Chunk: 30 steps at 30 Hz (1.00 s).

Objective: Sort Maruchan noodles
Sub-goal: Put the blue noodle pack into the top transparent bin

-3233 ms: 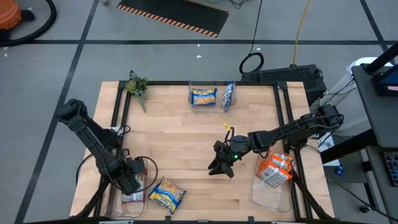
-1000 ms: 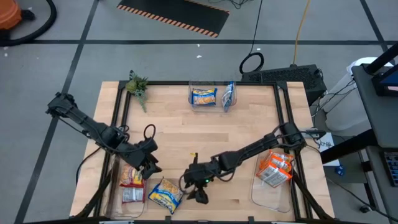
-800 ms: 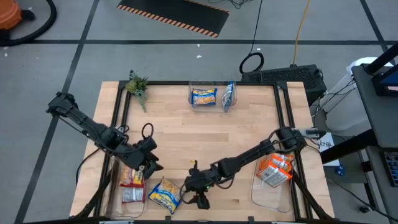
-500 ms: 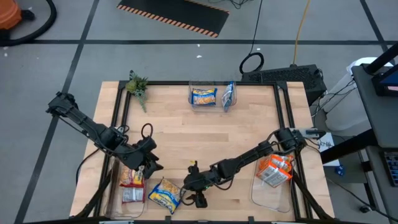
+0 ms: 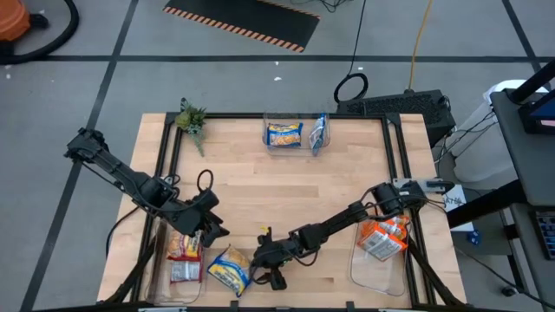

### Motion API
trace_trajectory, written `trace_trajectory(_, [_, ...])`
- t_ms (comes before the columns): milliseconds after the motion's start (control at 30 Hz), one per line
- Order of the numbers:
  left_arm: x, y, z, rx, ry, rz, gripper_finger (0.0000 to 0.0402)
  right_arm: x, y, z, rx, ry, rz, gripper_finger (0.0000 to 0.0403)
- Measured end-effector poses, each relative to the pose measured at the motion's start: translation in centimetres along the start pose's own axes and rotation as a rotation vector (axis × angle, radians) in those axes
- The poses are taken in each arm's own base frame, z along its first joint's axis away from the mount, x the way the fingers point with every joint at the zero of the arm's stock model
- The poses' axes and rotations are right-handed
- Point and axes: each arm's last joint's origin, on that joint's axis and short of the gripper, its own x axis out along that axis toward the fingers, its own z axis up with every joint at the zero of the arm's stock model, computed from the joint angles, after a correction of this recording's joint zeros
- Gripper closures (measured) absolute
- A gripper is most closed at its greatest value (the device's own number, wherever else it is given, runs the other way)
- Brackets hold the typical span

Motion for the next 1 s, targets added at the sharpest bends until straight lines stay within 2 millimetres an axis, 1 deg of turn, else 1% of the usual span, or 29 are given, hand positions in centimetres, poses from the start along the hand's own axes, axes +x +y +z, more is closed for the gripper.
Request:
trace_trajectory(100, [0.0, 0.0, 0.0, 0.005, -0.001, -0.001, 0.0131, 0.0, 0.0, 0.1, -0.022, -0.016, 0.004, 0.0173])
trace_trajectory(233, [0.0, 0.0, 0.0, 0.02, -0.004, 0.001, 0.0131, -0.1, -0.4, 0.5, -0.014, -0.038, 0.002, 0.0208])
trace_trajectory(333, [0.0, 0.1, 0.2, 0.034, -0.02, 0.008, 0.0131, -0.1, -0.8, 0.6, -0.006, -0.041, -0.004, 0.0249])
trace_trajectory(533, [0.1, 0.3, 0.7, 0.06, -0.037, 0.021, 0.0131, -0.3, -1.5, 0.6, -0.029, -0.027, -0.021, 0.0345])
trace_trajectory(667, [0.2, 0.4, 1.0, 0.073, -0.046, 0.028, 0.0131, -0.3, -1.6, 0.1, -0.071, 0.026, -0.037, 0.0393])
trace_trajectory(733, [0.2, 0.4, 1.1, 0.081, -0.047, 0.03, 0.0131, -0.4, -1.7, -0.1, -0.077, 0.059, -0.047, 0.0399])
trace_trajectory(833, [0.3, 0.6, 1.3, 0.086, -0.019, 0.026, 0.0131, -0.7, -1.8, -0.2, -0.067, 0.097, -0.052, 0.0398])
trace_trajectory(933, [0.4, 0.9, 1.6, 0.074, 0.041, 0.028, 0.0131, -1.7, -1.4, 0.4, -0.061, 0.121, -0.058, 0.0402])
trace_trajectory(1000, [0.6, 1.3, 2.0, 0.06, 0.062, 0.047, 0.0131, -2.5, -1.1, 1.2, -0.057, 0.11, -0.058, 0.0402])
